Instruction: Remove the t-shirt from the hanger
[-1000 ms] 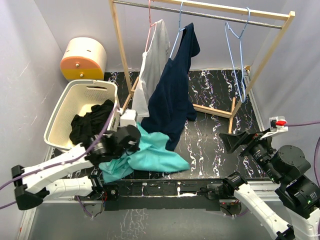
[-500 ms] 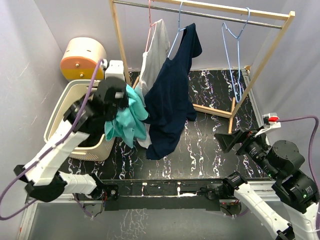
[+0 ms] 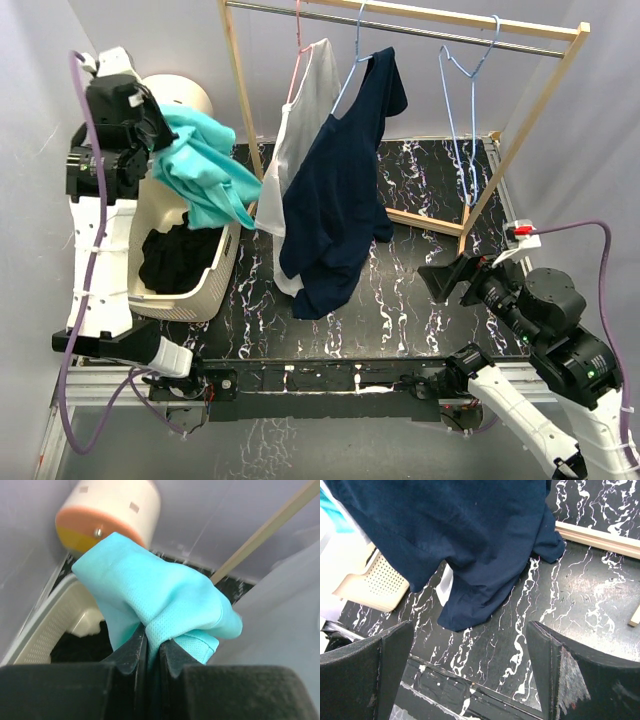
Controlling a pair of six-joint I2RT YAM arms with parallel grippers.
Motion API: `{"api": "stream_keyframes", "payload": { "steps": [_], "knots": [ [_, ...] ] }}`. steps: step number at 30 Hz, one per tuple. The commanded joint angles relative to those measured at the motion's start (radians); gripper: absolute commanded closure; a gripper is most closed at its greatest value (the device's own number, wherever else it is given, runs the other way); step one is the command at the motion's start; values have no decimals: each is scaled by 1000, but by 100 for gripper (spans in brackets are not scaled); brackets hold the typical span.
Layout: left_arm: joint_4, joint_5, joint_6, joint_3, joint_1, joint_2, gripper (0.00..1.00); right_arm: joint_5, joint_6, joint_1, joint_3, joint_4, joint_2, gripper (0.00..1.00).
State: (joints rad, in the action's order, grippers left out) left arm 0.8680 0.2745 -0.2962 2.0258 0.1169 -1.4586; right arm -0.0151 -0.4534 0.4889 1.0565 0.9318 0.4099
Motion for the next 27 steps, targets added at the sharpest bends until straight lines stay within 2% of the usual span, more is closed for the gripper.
{"api": "stream_keyframes", "payload": {
  "steps": [1, 3, 5, 10, 15, 17, 21, 22, 24, 27],
  "knots": [
    [-10, -3, 0, 182, -11, -41, 100, 31, 17, 0, -16, -83, 36, 2],
    [-14, 29, -2, 184, -17, -41, 100, 37, 23, 0, -22, -90, 44, 2],
    [-30, 57, 0, 120, -20, -22, 100, 44, 28, 0, -24, -95, 52, 1],
    [-147, 36, -2, -216, -22, 123, 100, 78, 45, -1, -36, -101, 69, 2],
    [-222, 119, 3, -546, -26, 233, 100, 114, 65, -1, -45, -88, 87, 2],
    [-248, 139, 4, -640, -29, 266, 100, 115, 71, -1, -49, -79, 88, 2],
    [-249, 171, -11, -731, -43, 278, 99, 114, 74, 0, -57, -74, 88, 2],
    [-251, 161, -16, -748, -49, 277, 90, 117, 73, 0, -59, -76, 87, 2],
    [-258, 136, -23, -780, -53, 263, 60, 126, 71, 0, -62, -80, 88, 2],
    [-253, 115, -57, -794, -60, 225, 29, 144, 70, 0, -58, -81, 97, 2]
  ]
}}
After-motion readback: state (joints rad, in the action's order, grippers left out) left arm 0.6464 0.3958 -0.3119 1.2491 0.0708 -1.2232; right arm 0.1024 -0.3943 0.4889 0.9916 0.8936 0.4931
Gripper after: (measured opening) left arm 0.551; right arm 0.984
